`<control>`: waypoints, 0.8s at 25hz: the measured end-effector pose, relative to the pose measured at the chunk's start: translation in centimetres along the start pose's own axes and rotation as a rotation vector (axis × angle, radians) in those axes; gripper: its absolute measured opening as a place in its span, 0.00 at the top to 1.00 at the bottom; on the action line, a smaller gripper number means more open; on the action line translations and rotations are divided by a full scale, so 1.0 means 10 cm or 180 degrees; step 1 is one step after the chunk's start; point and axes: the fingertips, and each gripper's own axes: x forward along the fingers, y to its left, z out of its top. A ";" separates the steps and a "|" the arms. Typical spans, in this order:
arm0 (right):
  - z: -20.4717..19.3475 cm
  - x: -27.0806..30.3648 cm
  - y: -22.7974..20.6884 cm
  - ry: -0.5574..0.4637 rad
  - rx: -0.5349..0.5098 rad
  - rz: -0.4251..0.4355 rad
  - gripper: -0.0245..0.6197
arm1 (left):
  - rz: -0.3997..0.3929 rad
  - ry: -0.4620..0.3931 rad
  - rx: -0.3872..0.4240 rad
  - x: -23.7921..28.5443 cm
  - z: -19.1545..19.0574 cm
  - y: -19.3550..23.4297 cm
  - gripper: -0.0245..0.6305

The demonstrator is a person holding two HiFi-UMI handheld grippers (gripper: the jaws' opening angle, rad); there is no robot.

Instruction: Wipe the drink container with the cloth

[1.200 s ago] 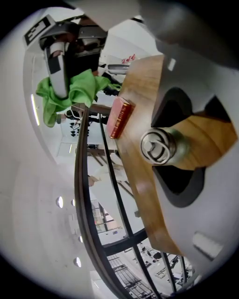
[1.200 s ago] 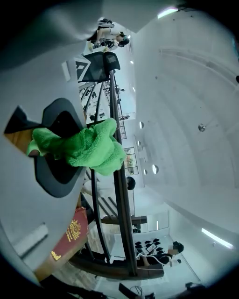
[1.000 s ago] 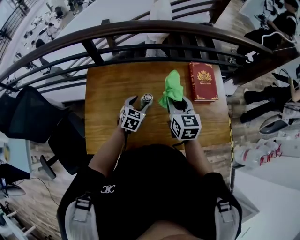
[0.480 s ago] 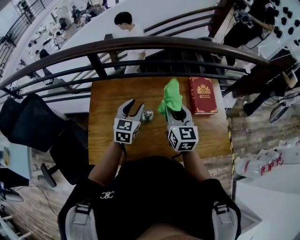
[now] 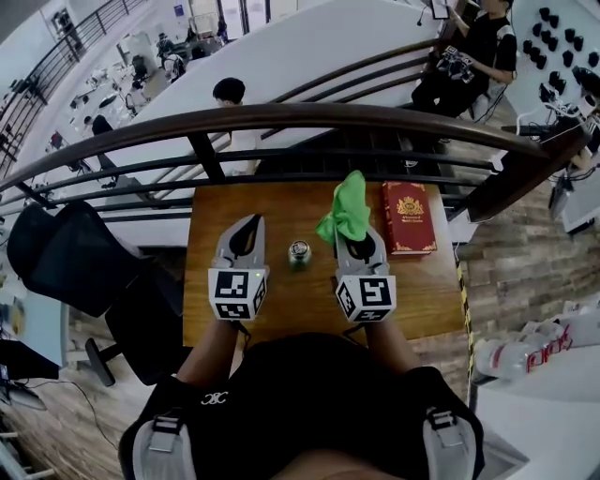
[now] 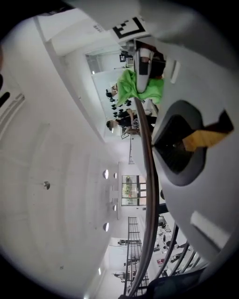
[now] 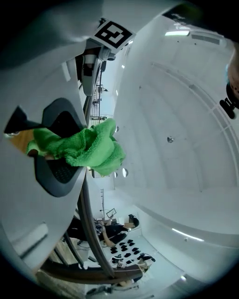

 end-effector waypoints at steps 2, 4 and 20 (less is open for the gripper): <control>0.01 -0.02 -0.03 -0.0017 -0.0052 -0.0017 0.82 | 0.0084 0.0003 0.0026 -0.10 -0.01 0.05 0.88; 0.01 -0.03 -0.09 -0.0013 -0.0049 -0.0031 0.82 | 0.0161 0.0020 0.0032 -0.15 -0.04 0.10 0.88; -0.06 -0.11 -0.24 0.0105 0.0028 -0.0084 0.82 | 0.0133 -0.0017 0.0235 -0.19 0.09 -0.07 0.88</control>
